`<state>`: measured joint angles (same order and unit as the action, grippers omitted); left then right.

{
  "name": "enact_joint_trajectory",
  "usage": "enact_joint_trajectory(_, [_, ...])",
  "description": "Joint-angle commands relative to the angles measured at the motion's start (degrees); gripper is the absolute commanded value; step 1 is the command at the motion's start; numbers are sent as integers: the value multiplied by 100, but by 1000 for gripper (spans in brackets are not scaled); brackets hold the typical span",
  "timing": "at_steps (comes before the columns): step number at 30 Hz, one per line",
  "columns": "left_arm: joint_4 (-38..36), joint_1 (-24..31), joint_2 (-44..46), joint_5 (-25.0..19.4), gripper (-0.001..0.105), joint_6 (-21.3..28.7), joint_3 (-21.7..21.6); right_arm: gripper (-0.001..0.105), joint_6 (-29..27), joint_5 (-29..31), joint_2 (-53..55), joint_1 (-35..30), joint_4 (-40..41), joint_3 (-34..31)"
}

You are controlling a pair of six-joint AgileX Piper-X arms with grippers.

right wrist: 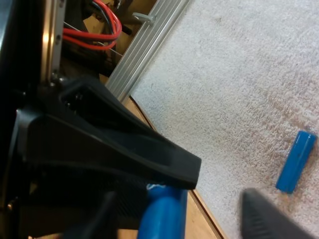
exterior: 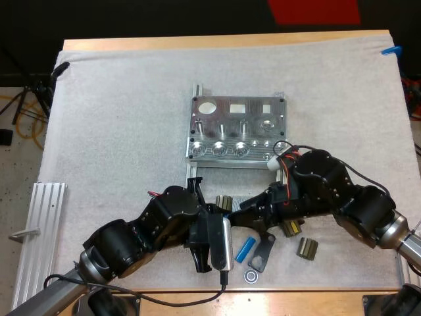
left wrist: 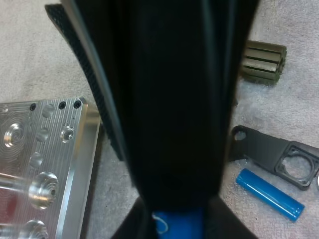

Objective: Load cells from left to right

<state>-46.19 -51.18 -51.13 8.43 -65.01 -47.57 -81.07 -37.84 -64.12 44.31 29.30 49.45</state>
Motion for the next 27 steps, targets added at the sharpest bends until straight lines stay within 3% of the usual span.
enact_joint_trajectory(1, [23,2,45,37,0,-66,-43,34,-8,-55,10,4,-34,59])
enact_joint_trajectory(3, [23,2,45,37,0,-66,-43,20,-8,-78,10,4,-34,59])
enact_joint_trajectory(9, [33,2,45,37,0,-66,-43,0,5,-229,10,4,-34,59])
enact_joint_trajectory(16, [33,2,45,-224,4,-48,-58,0,5,-229,10,4,-34,59])
enact_joint_trajectory(19, [33,2,45,-316,15,-48,-140,0,39,-346,10,4,-34,59])
enact_joint_trajectory(24, [33,2,45,-365,44,-48,-275,0,38,-483,10,4,-34,59])
enact_joint_trajectory(27, [22,2,67,-612,52,-255,-272,0,38,-483,10,4,-34,59])
